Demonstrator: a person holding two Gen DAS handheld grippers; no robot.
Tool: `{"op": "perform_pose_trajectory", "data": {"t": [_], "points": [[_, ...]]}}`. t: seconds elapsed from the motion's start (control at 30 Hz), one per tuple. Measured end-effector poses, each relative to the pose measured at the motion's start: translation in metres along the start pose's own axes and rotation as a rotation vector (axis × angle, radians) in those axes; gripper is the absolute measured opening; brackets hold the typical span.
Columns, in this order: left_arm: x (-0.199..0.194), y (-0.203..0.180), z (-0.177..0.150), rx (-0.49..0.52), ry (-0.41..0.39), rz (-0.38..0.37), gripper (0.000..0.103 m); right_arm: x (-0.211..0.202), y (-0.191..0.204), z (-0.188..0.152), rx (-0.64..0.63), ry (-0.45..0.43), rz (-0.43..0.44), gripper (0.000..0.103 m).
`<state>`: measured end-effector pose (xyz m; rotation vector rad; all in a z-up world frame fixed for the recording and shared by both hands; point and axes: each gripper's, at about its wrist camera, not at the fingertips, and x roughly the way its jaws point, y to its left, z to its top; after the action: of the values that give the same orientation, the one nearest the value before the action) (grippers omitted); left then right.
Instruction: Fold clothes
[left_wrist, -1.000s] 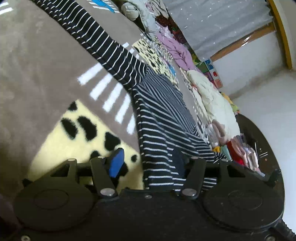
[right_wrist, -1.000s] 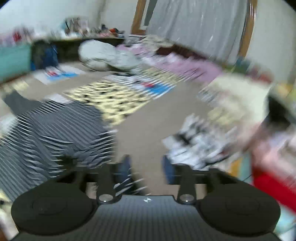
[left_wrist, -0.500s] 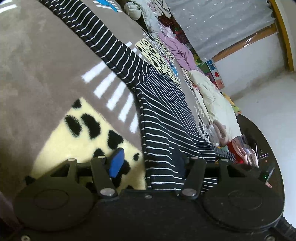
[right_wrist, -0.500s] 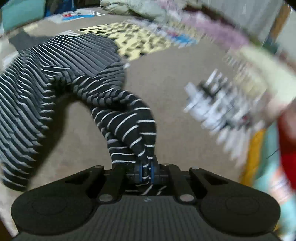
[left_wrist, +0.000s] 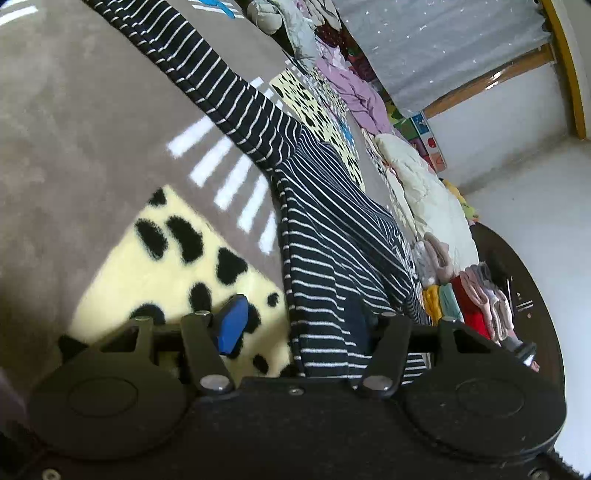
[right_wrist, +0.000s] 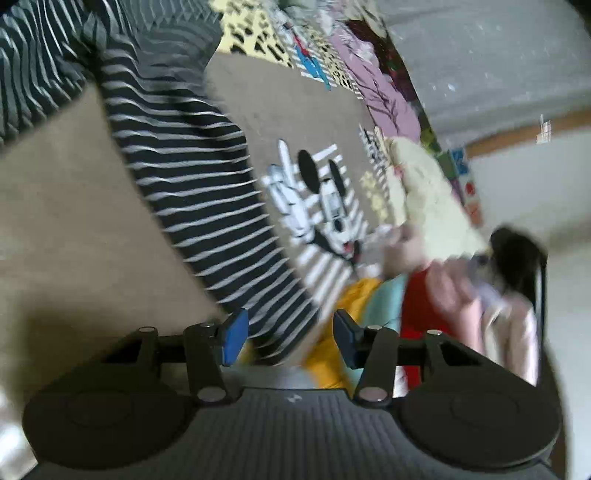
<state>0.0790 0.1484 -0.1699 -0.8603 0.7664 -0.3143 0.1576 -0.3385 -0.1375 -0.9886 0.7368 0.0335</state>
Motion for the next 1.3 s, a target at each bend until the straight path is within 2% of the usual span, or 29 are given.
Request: {"op": "perform_pose_trajectory", "data": {"t": [0.03, 0.07, 0.2, 0.27, 0.37, 0.43, 0.47, 0.5, 0.53, 0.63, 0.67, 0.73, 0.8, 0.87, 0.9, 0.93, 1.0, 1.03, 1.2, 1.23, 1.3], "points": [[0.000, -0.001, -0.001, -0.001, 0.008, -0.001, 0.059, -0.011, -0.003, -0.003, 0.093, -0.011, 0.046, 0.051], [-0.001, -0.002, -0.003, -0.004, 0.017, -0.002, 0.060, -0.022, -0.010, -0.006, 0.225, -0.026, 0.129, 0.052], [0.000, -0.011, -0.013, -0.007, 0.058, -0.012, 0.061, -0.049, -0.027, -0.028, 0.830, -0.063, 0.561, 0.061], [0.001, -0.016, -0.020, -0.010, 0.085, -0.016, 0.061, -0.050, -0.015, -0.031, 0.999, -0.057, 0.701, 0.061], [0.005, -0.024, -0.033, 0.009, 0.112, 0.019, 0.061, -0.049, 0.003, -0.027, 1.128, -0.050, 0.816, 0.062], [0.007, -0.029, -0.041, 0.030, 0.112, 0.044, 0.058, -0.047, 0.015, -0.021, 1.148, -0.042, 0.848, 0.061], [0.008, -0.032, -0.043, 0.045, 0.108, 0.060, 0.056, -0.042, 0.018, -0.014, 1.121, -0.033, 0.829, 0.057], [0.010, -0.036, -0.046, 0.061, 0.104, 0.081, 0.039, -0.039, 0.024, -0.010, 1.101, -0.023, 0.811, 0.043], [0.012, -0.038, -0.048, 0.077, 0.101, 0.104, 0.014, -0.038, 0.029, -0.011, 1.117, -0.014, 0.818, 0.035], [0.008, -0.045, -0.049, 0.122, 0.060, 0.143, 0.006, -0.036, 0.038, -0.023, 1.226, -0.020, 0.869, 0.022], [-0.003, -0.050, -0.046, 0.139, 0.026, 0.137, 0.006, -0.035, 0.038, -0.025, 1.255, -0.035, 0.879, 0.015], [-0.030, -0.059, -0.037, 0.166, -0.046, 0.106, 0.006, -0.035, 0.034, -0.031, 1.328, -0.078, 0.921, 0.013], [-0.055, -0.068, -0.029, 0.198, -0.107, 0.087, 0.006, -0.045, 0.030, -0.043, 1.420, -0.131, 0.998, 0.013], [-0.072, -0.073, -0.025, 0.236, -0.130, 0.102, 0.006, -0.055, 0.027, -0.055, 1.512, -0.185, 1.075, 0.013], [-0.071, -0.068, -0.026, 0.243, -0.103, 0.131, 0.006, -0.060, 0.026, -0.061, 1.558, -0.213, 1.114, 0.013], [-0.066, -0.062, -0.029, 0.247, -0.062, 0.169, 0.006, -0.062, 0.031, -0.064, 1.565, -0.192, 1.137, 0.013], [-0.058, -0.051, -0.034, 0.257, 0.001, 0.229, 0.006, -0.058, 0.057, -0.065, 1.504, -0.055, 1.150, 0.013], [-0.056, -0.048, -0.037, 0.262, 0.009, 0.239, 0.006, -0.057, 0.067, -0.067, 1.489, -0.015, 1.151, 0.013], [-0.051, -0.043, -0.041, 0.276, 0.044, 0.257, 0.008, -0.068, 0.080, -0.079, 1.487, 0.017, 1.131, 0.011], [-0.051, -0.043, -0.039, 0.275, 0.054, 0.252, 0.011, -0.071, 0.080, -0.079, 1.477, 0.017, 1.125, 0.011], [-0.058, -0.043, -0.036, 0.273, 0.036, 0.267, 0.034, -0.074, 0.079, -0.081, 1.453, 0.021, 1.117, 0.011]]}}
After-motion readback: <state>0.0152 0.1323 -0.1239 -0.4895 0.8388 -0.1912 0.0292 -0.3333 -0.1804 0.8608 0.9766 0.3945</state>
